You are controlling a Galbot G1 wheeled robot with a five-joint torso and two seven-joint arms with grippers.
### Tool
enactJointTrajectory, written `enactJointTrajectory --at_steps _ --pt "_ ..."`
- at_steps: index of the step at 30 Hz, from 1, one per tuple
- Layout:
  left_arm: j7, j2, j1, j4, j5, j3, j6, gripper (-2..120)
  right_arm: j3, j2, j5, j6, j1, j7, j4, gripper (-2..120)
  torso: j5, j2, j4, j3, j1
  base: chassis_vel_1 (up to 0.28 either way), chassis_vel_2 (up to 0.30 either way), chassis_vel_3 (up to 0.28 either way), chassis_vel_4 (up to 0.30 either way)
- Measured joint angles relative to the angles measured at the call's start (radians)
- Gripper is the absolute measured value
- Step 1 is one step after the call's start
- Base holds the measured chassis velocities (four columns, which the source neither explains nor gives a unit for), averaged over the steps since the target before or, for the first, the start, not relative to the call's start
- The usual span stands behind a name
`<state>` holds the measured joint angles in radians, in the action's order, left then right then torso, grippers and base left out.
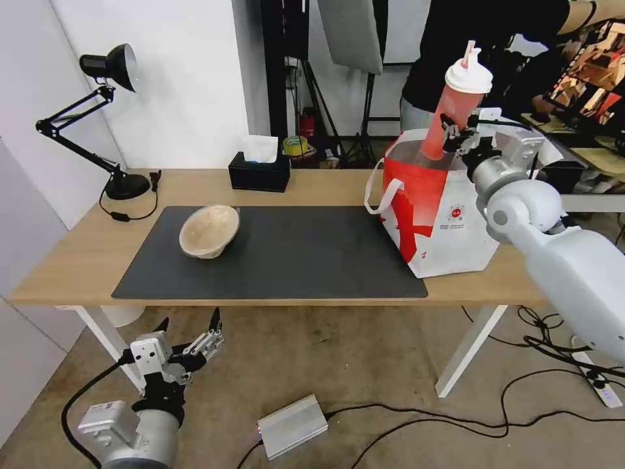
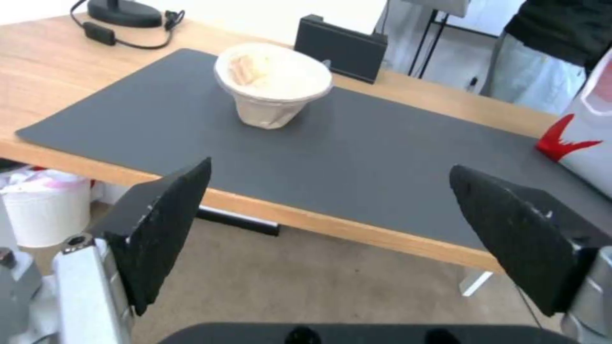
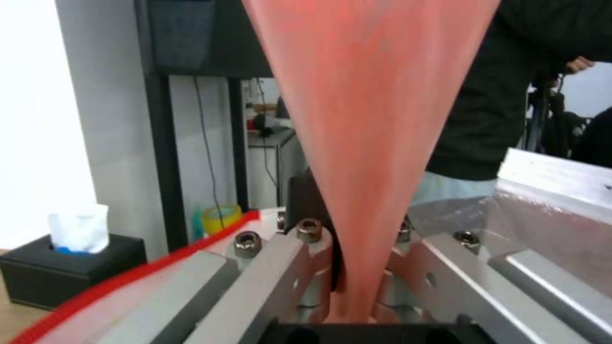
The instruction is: Pick up the trash from the table and place it into the takeout bag.
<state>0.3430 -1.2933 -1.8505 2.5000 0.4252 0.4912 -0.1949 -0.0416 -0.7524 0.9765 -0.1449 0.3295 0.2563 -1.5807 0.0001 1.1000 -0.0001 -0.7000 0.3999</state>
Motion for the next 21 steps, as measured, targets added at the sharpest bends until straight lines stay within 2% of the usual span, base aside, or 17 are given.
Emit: enactJointTrajectory --at_steps 10,21 --pt "-0.003 0.003 -0.001 0.0 0.0 -0.001 0.004 100 0.0 -0.003 -0.005 -0.002 0.016 0.001 0.026 3 -0.0002 0.0 0.0 0.0 0.0 0.0 0.0 0.0 0.0" --pt "-0.003 0.009 -0.004 0.0 -0.003 -0.004 0.004 100 -0.008 -0.012 -0.025 -0.059 0.043 0.049 0.027 3 -0.0002 0.0 0.0001 0.0 0.0 0.0 0.0 0.0 0.0"
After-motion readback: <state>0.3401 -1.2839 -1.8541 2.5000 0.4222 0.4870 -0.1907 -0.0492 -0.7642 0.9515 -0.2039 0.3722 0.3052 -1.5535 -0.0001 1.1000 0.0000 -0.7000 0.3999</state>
